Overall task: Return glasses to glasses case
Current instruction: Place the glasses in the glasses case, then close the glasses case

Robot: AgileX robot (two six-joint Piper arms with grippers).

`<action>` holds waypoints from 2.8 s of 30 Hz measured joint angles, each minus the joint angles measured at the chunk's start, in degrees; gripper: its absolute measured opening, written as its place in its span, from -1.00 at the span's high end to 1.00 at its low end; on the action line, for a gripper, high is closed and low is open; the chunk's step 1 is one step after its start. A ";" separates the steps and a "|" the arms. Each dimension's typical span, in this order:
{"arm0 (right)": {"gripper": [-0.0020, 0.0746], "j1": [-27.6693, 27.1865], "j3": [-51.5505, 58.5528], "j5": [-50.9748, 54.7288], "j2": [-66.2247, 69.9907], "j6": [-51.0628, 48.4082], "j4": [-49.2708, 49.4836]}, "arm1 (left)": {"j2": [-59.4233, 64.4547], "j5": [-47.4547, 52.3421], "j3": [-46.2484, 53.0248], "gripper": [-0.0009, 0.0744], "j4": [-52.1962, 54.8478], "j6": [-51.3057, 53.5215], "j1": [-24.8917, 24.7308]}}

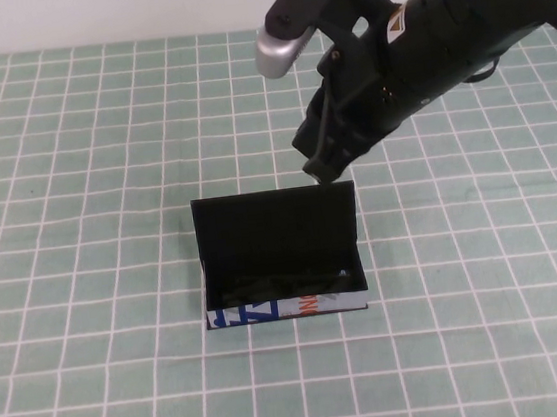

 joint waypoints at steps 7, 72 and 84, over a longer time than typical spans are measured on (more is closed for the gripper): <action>0.98 -1.91 -0.39 -3.44 0.00 3.68 0.12 | 9.55 34.75 -19.83 0.98 5.61 4.29 0.00; 0.98 -9.39 -24.51 16.74 34.25 1.68 19.94 | 99.41 32.92 -30.60 0.98 -98.02 115.59 -26.93; 0.98 -6.70 -24.86 16.86 33.07 4.30 25.13 | 99.41 31.04 -32.79 0.98 -98.02 115.59 -26.93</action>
